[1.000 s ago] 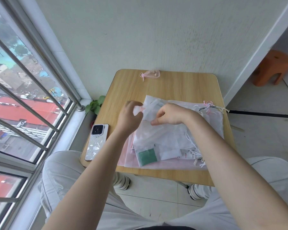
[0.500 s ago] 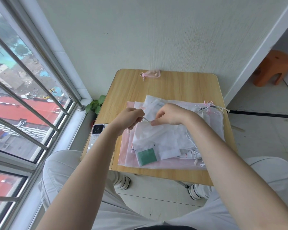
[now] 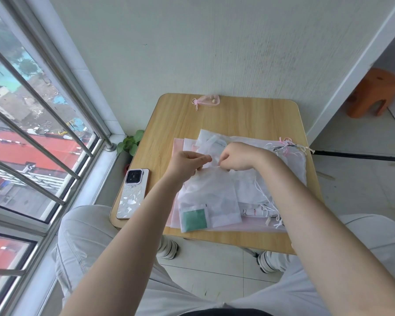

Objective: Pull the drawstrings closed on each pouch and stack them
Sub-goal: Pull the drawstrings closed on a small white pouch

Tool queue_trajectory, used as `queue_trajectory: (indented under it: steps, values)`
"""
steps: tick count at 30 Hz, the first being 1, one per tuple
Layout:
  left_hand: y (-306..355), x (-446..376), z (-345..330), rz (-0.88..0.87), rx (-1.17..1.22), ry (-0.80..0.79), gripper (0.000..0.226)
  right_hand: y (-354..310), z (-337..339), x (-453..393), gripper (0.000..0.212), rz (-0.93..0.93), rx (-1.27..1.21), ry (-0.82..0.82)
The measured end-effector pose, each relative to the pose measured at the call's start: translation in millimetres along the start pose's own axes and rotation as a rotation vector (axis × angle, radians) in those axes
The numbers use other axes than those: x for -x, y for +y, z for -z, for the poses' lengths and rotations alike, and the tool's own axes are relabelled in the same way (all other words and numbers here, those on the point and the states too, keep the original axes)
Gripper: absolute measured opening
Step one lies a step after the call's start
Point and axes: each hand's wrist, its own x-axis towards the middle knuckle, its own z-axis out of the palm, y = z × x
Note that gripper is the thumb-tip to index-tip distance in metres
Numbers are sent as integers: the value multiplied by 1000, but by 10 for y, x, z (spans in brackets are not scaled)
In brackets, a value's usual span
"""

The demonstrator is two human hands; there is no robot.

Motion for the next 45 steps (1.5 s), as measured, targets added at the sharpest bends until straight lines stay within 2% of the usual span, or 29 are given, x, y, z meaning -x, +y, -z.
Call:
queue_trajectory:
  steps: [2,4,6,9,11,13,15,19,24,29,33,38,45]
  values:
    - [-3,-2,-25,-12,-54,19,20,0,49,19,16,11,45,-4]
    - [-6,-3,-32,-18,-141,-23,19,10,72,6,16,35,-16,33]
    - [0,9,-34,-12,-202,-100,23,5,68,-18,16,48,-154,108]
    - [-23,6,-69,-44,-231,-167,41,-20,33,-33,17,102,-402,214]
    - [-12,22,-85,-57,-225,-153,32,-49,-17,-33,11,175,-612,273]
    - [-9,11,-77,-42,-157,-149,24,-42,-67,-62,26,237,-726,353]
    - [-11,-14,-49,-2,-60,-167,26,-1,-125,-105,32,243,-697,404]
    - [43,-44,1,84,79,-220,27,24,-233,-119,13,266,-506,320]
    - [48,-71,12,114,131,-234,23,2,-255,-99,13,262,-430,414]
    - [-28,-103,21,54,86,-91,13,87,-194,-116,10,196,-301,330]
    - [-20,-73,-47,-51,28,-58,9,24,-216,-55,14,215,-484,241]
    - [-35,-42,-100,-75,-24,-6,21,-30,-224,-45,21,231,-387,281]
    - [-76,5,-153,-24,90,74,20,-37,-277,-40,22,195,-308,332]
